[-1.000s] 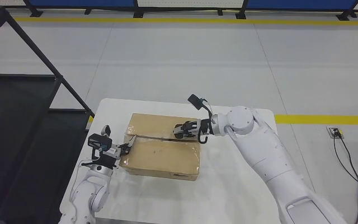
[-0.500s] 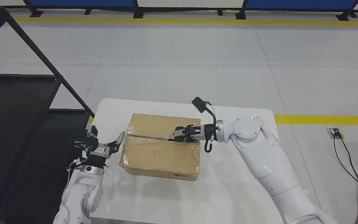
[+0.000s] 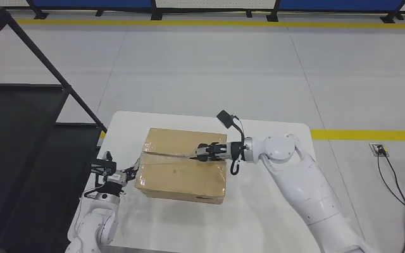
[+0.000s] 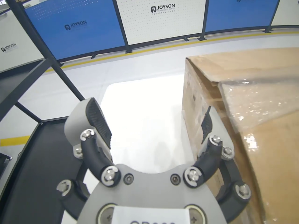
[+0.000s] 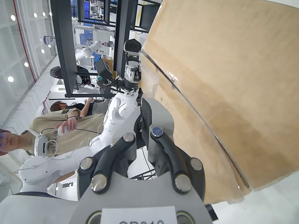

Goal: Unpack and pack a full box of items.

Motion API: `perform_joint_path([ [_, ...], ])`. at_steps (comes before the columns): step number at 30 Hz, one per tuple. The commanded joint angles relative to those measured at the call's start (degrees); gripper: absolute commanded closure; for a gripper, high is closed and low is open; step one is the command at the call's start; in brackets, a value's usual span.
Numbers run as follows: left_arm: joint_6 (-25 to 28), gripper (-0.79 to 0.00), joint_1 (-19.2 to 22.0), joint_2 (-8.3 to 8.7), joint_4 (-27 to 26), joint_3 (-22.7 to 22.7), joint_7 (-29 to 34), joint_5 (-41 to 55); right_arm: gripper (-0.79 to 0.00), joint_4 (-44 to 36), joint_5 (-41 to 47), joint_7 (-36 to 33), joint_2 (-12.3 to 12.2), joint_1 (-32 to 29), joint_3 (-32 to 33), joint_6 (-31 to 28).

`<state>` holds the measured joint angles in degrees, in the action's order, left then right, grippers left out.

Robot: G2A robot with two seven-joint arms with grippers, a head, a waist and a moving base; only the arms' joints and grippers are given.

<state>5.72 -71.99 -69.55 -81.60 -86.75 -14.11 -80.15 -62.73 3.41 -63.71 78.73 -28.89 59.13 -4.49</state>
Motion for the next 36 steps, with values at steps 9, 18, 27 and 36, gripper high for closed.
perform_joint_path([
  [9,1.0,-0.785,-1.1,-0.07,-1.0,0.9,-0.2,-0.6,0.0,-1.4,-1.3,1.9,-1.0,-2.0,1.7,-0.1],
  [18,-2.6,-0.785,-2.1,-0.25,-4.6,-1.4,-1.8,2.9,0.0,-3.2,-2.0,2.8,-1.6,-3.5,2.3,0.0],
  [27,-0.5,-0.785,-3.8,-0.3,-11.3,-0.1,-1.2,1.4,0.0,-4.6,-2.7,5.4,-2.0,-5.3,2.4,-0.8],
  [36,1.2,-0.785,0.0,-0.53,-7.5,2.6,2.0,-0.6,0.0,-6.0,-2.3,6.4,-2.5,-6.9,3.0,-1.6],
])
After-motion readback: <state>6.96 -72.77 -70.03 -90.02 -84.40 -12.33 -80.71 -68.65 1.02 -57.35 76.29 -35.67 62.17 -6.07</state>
